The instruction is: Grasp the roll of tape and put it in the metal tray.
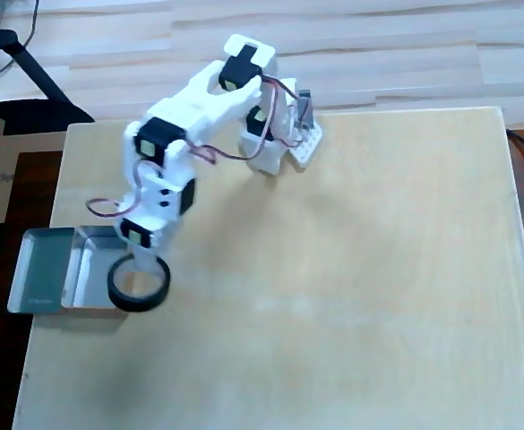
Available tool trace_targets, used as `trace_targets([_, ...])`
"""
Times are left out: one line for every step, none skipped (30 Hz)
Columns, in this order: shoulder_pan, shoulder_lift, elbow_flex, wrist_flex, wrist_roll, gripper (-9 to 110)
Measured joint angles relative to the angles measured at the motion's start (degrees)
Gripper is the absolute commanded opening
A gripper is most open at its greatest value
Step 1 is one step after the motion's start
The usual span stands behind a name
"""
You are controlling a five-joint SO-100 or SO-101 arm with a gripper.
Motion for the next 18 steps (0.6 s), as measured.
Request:
trace_targets([1.14, 0.44, 2.2, 0.0, -0.35, 0])
trace_targets([2.02, 0.97, 4.39, 0.0, -0.79, 0])
trace_targets([2.81, 1.49, 6.68, 0.0, -0.97, 0])
trace_targets([4.04, 2.11, 8.96, 0.0, -1.32, 0])
trace_targets([5.36, 2.55, 11.16, 0.0, -1.32, 0])
trace_targets([7.21, 3.08, 13.36, 0.0, -1.32, 0])
trace_targets([8.79, 3.6, 15.64, -0.09, -1.05, 0])
trace_targets([10.28, 4.04, 17.75, -0.97, -1.05, 0])
trace_targets([11.51, 4.39, 19.6, -2.37, -1.05, 0])
trace_targets([12.66, 4.66, 21.53, -3.69, -1.05, 0])
trace_targets([13.97, 4.75, 23.2, -5.36, -1.41, 0])
trace_targets([15.29, 4.75, 24.79, -6.94, -1.49, 0])
trace_targets([16.61, 4.75, 26.1, -8.61, -1.14, 0])
trace_targets([17.75, 4.75, 27.16, -10.2, -1.14, 0])
trace_targets([18.63, 4.75, 28.04, -11.6, -1.14, 0])
trace_targets([19.25, 4.75, 28.65, -12.66, -1.14, 0])
trace_targets([19.78, 4.75, 28.83, -13.71, -1.14, 0])
trace_targets([20.21, 4.75, 28.83, -14.41, -1.14, 0])
